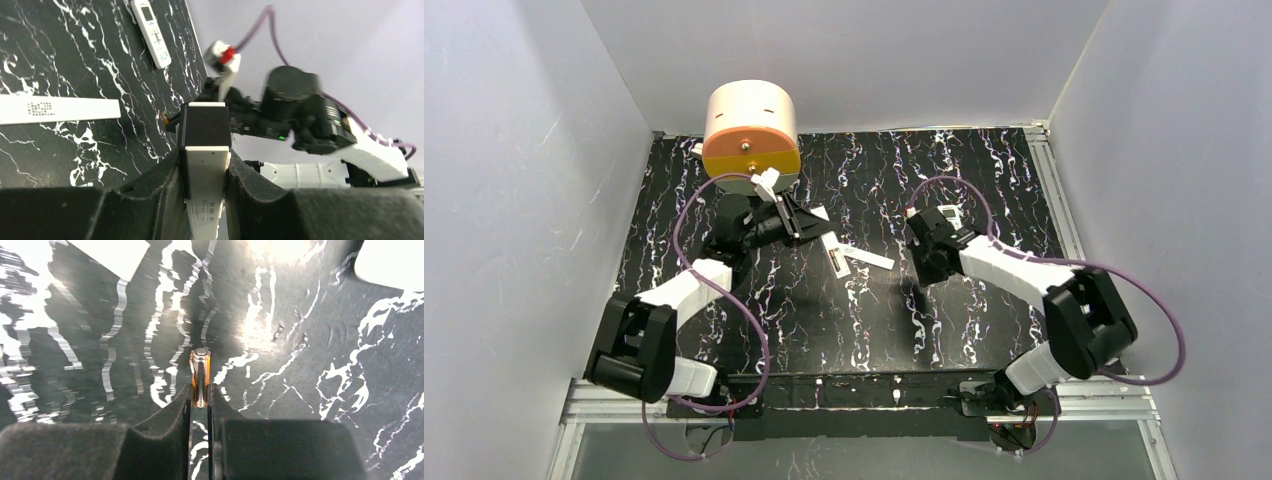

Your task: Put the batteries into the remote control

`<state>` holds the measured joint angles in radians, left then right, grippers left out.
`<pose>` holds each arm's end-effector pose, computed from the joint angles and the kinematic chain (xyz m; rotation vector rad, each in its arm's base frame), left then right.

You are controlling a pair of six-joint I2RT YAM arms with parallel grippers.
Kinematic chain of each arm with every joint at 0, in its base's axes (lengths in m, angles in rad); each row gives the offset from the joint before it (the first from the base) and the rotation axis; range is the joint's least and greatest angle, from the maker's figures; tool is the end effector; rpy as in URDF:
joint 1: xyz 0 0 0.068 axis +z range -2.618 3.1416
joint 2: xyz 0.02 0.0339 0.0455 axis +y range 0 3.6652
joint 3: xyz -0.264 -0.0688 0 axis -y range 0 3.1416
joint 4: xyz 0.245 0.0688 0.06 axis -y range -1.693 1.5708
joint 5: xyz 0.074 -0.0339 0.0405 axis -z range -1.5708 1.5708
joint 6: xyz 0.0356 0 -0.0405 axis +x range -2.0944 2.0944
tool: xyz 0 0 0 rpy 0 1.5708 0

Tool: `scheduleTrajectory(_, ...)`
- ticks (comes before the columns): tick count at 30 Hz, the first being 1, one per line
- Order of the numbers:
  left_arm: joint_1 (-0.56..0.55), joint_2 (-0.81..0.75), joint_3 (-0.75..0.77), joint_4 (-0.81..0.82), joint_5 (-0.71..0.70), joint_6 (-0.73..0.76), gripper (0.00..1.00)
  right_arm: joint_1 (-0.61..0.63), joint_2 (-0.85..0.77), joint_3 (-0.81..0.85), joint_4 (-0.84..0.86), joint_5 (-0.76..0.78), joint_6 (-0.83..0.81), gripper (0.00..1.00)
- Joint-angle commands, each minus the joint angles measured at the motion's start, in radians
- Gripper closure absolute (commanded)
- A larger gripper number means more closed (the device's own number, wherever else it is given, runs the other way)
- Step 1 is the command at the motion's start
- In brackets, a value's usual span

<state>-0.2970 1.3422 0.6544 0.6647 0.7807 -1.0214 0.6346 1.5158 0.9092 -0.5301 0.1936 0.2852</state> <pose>0.2669 -0.1079 0.2592 0.0372 1.8514 -1.5871 0.2350 0.1645 0.1879 -0.4076 2.6378 0.0290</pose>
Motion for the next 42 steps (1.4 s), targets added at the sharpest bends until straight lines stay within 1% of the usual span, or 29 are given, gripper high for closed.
scheduleTrajectory(1,-0.056,0.036,-0.010,0.028,-0.082,-0.092,1.00,-0.001,-0.119,0.110,0.034,-0.150,0.066,0.87)
scheduleTrajectory(4,-0.077,0.051,-0.026,0.090,-0.106,-0.145,1.00,0.001,-0.147,0.179,0.021,-0.264,0.114,0.87)
scheduleTrajectory(10,-0.098,0.076,-0.057,0.190,-0.131,-0.192,1.00,0.024,-0.159,0.302,-0.012,-0.392,0.181,0.86)
scheduleTrajectory(16,-0.102,0.093,-0.104,0.305,-0.157,-0.221,1.00,0.078,-0.120,0.404,-0.093,-0.438,0.177,0.85)
scheduleTrajectory(21,-0.101,0.110,-0.130,0.373,-0.172,-0.229,1.00,0.179,-0.057,0.493,-0.167,-0.388,0.152,0.84)
scheduleTrajectory(27,-0.102,0.120,-0.148,0.413,-0.178,-0.239,1.00,0.237,-0.006,0.546,-0.231,-0.300,0.143,0.83)
scheduleTrajectory(31,-0.101,0.121,-0.144,0.420,-0.175,-0.240,1.00,0.253,0.012,0.573,-0.273,-0.284,0.121,0.82)
scheduleTrajectory(42,-0.101,0.138,-0.131,0.438,-0.162,-0.266,1.00,0.256,0.047,0.607,-0.307,-0.268,0.090,0.80)
